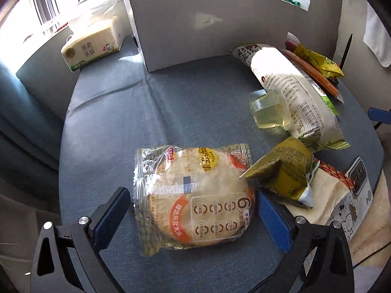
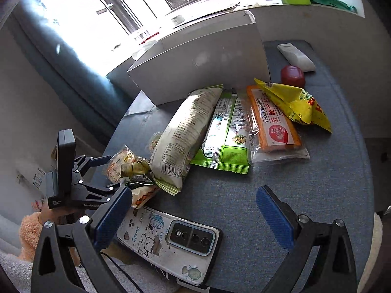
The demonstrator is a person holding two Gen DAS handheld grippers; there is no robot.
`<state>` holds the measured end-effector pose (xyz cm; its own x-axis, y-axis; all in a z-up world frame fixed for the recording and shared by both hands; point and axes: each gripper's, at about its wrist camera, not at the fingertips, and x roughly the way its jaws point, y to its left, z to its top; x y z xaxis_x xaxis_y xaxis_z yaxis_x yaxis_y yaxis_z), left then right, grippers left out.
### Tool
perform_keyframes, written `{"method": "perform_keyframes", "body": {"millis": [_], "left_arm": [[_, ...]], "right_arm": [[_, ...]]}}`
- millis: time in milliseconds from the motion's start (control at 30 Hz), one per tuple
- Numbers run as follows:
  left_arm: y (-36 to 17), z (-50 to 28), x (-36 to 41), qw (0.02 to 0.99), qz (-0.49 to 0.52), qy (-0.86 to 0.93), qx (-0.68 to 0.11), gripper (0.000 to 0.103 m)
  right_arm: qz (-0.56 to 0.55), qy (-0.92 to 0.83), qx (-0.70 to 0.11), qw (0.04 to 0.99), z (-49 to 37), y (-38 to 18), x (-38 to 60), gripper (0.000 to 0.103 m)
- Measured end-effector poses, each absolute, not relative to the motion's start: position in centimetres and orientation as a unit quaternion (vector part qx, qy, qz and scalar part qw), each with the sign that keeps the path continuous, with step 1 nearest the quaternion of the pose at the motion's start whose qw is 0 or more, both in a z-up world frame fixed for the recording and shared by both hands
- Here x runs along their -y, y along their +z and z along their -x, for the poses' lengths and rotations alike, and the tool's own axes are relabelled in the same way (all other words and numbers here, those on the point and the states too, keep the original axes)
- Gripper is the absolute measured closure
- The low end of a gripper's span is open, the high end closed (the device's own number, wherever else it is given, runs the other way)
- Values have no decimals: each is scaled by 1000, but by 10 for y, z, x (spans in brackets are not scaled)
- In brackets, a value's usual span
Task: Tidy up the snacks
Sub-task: 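Grasp the round cracker pack with the left gripper while the right grasps the yellow noodle bag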
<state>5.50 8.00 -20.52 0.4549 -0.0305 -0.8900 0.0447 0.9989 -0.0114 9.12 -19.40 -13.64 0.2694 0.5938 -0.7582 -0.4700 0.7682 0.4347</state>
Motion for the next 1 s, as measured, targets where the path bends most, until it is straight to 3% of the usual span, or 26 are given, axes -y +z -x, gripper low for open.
{"method": "perform_keyframes", "body": {"millis": [67,133,433,633,933,967,1000], "left_arm": [[-202,-54,-85,862,-7,-19,-506,12],[-197,-52,-93,866,1,-15,-499,31],[-159,-25,-130,900,85,5,-427,32],[-131,-14,-113,913,112,-27,-390,31],[-113,-11,-89,920,110,-40,-373,31],[-112,-12,-91,920,112,-41,-373,31],[-111,-12,-93,920,116,-40,-372,31]], "right_arm": [[-64,329,-504,796,-92,-138,196,0],[-70,325,-504,797,-93,-139,200,0],[-98,283,-487,820,-123,-134,231,0],[-64,260,-462,845,-181,-127,245,0],[-20,245,-540,805,-247,-182,235,1],[-16,247,-531,811,-244,-182,235,2],[-10,253,-529,810,-240,-182,234,31]]}}
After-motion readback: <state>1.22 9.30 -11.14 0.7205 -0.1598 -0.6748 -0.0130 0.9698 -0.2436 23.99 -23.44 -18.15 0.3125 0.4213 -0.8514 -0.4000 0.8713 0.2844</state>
